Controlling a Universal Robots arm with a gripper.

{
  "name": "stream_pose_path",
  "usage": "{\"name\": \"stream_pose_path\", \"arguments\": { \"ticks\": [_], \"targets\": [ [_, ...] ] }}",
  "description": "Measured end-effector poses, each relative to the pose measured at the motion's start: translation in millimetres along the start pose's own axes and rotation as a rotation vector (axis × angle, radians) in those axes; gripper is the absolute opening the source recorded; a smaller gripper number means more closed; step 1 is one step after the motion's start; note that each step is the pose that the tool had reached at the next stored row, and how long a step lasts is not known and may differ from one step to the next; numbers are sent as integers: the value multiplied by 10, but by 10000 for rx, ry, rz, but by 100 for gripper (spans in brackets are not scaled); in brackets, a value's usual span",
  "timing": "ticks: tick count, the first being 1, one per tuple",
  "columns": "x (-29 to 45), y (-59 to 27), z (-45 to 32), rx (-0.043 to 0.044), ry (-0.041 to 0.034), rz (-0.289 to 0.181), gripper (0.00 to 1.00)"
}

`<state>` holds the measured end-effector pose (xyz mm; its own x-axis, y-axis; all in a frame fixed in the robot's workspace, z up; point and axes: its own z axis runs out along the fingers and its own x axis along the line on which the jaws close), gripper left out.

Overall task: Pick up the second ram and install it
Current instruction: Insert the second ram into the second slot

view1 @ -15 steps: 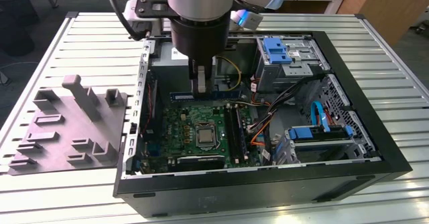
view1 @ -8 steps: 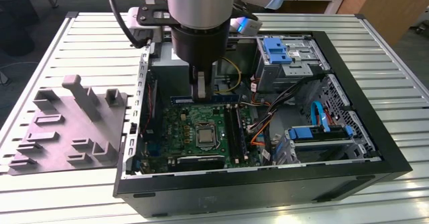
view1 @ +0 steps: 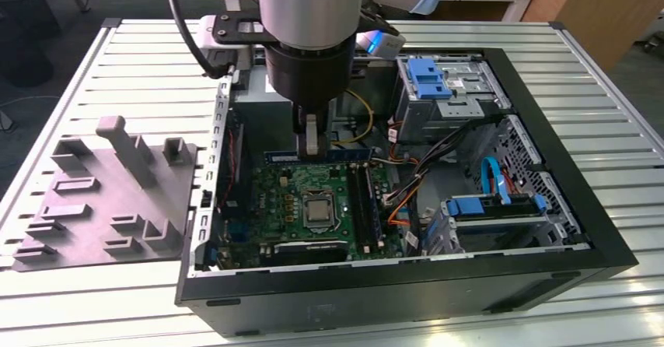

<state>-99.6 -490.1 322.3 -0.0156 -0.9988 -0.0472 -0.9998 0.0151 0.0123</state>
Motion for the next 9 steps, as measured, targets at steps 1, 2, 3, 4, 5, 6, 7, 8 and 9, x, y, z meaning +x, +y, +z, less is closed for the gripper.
{"name": "stream_pose_path", "arguments": {
  "ticks": [1,2,3,4,5,6,7,8,9],
  "targets": [
    [0,0,0,0,0,0,14],
    [0,0,0,0,0,0,14],
    [0,0,0,0,0,0,14],
    [0,0,0,0,0,0,14],
    [0,0,0,0,0,0,14],
    [0,0,1,0,0,0,14],
    [0,0,1,0,-1,0,14],
    [0,0,1,0,-5,0,14],
    [0,0,1,1,-8,1,14]
  ]
}}
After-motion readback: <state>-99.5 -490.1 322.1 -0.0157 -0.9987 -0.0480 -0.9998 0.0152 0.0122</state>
